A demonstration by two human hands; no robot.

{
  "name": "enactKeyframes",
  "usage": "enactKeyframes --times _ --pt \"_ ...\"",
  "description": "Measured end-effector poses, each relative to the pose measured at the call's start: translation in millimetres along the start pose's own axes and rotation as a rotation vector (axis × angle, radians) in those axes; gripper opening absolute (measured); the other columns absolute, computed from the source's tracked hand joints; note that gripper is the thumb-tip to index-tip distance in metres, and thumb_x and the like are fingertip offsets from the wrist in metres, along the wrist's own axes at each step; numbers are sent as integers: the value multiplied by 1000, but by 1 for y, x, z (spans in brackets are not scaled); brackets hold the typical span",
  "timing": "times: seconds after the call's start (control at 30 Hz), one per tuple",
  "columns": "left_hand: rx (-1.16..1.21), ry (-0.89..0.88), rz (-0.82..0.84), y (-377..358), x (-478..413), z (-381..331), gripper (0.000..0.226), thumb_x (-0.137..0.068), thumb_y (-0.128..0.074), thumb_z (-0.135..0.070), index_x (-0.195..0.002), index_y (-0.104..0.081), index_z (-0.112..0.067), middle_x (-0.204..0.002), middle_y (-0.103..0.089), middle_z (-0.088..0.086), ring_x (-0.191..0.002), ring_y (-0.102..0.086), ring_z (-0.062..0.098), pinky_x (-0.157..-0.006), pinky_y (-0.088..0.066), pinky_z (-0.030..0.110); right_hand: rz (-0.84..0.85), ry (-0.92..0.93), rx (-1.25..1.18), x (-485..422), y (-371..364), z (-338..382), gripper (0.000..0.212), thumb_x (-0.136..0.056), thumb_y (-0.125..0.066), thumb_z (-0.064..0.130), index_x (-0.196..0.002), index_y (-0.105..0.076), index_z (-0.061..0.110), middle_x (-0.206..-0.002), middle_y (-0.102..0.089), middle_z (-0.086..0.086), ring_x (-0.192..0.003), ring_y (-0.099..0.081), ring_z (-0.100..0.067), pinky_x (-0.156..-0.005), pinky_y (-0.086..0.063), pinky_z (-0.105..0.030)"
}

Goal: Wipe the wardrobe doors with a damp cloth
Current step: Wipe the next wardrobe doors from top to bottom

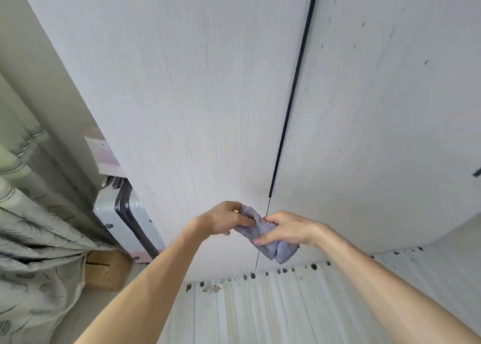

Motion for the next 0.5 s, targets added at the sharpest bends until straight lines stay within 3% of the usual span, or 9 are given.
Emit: enactKeyframes --times 0.13,0.2,0.3,0.4,0.5 --pt "-52 -218 -87 49 51 -155 15 -90 -74 -21 -97 -63 -13 -88 -68 0 -76 -65 9 -73 -45 29 -184 158 107 93 111 95 19 -85 -77 27 -74 -62 25 -69 -60 13 -67 -58 -4 -64 -45 -19" --pt "-52 -339 -124 67 80 -232 14 -90 -75 -15 -98 -64 -12 -84 -70 1 -75 -67 14 -75 -48 31 -306 231 100 142 164 135 18 -88 -74 23 -76 -61 24 -67 -58 14 -65 -54 -3 -61 -42 -16" --pt "-119 -525 -222 94 123 -338 21 -87 -73 0 -95 -66 -18 -83 -66 1 -78 -60 16 -78 -52 28 -462 372 60 210 233 189 20 -91 -71 16 -76 -59 22 -63 -56 10 -61 -52 -11 -54 -44 -22" --pt "-182 -679 -338 114 169 -418 30 -82 -72 8 -86 -70 -22 -86 -69 5 -80 -60 14 -86 -55 34 -586 519 -10 269 282 235 10 -93 -67 10 -96 -67 19 -72 -64 -1 -66 -57 -19 -54 -49 -27" --pt "-206 -814 -499 131 214 -487 31 -82 -70 9 -84 -70 -22 -90 -70 11 -79 -60 13 -86 -54 36 -741 726 54 320 319 287 23 -92 -71 22 -113 -68 32 -94 -72 2 -84 -66 -13 -74 -53 -28"
Point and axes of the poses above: each hand's wrist, its own x-axis away from the middle knuckle, its own y-axis out of the back of the hand, z = x × y, the point moved 7 cm from there along -x, towards the middle knuckle
